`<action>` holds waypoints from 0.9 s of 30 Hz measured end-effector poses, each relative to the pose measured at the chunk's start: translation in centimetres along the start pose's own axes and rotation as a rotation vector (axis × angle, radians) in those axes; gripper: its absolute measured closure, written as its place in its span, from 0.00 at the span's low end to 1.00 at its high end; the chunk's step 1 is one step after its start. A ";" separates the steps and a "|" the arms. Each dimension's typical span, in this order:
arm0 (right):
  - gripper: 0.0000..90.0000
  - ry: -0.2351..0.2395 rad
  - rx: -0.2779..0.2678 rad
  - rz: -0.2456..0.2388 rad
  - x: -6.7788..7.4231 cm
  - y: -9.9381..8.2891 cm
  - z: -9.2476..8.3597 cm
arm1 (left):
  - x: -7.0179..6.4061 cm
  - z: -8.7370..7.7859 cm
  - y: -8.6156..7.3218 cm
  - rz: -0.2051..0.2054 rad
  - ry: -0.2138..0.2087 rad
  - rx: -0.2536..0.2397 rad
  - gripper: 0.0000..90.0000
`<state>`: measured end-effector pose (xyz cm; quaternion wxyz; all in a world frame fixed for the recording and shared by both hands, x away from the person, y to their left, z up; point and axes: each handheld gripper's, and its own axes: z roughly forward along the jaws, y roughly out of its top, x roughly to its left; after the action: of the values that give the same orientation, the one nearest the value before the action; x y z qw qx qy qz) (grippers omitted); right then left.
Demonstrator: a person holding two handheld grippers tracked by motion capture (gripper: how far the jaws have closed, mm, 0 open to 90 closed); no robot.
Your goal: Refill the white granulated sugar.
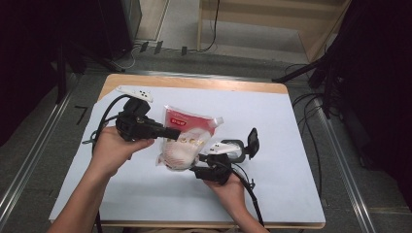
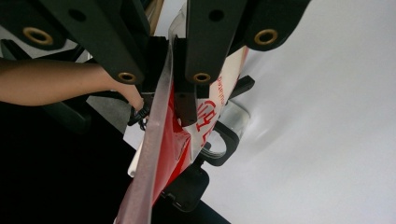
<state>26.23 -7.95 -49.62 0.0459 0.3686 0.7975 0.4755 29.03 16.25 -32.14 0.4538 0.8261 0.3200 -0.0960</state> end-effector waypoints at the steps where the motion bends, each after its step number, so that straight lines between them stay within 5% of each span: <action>1: 0.57 0.000 0.000 0.000 0.0 0.0 0.0 | 0.2 0.1 -0.1 -0.011 -0.002 0.003 0.99; 8: 0.65 0.005 0.007 -0.083 1.1 0.0 0.0 | 0.7 0.2 -0.2 -0.031 0.011 0.001 0.99; 16: 0.62 -0.013 0.014 -0.187 2.7 0.2 -0.1 | 0.8 0.5 -0.2 -0.037 0.031 -0.010 0.98; 19: 0.61 -0.028 0.034 -0.247 3.8 0.3 0.0 | 0.6 1.2 -0.1 -0.019 0.049 0.014 0.97; 27: 0.59 -0.007 0.066 -0.303 5.2 -0.1 0.4 | 0.2 2.5 0.0 0.013 0.089 0.033 0.97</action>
<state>22.59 -4.39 -48.44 0.1080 0.2469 0.8590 0.4352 29.55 14.30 -33.63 0.4259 0.8390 0.3331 -0.0615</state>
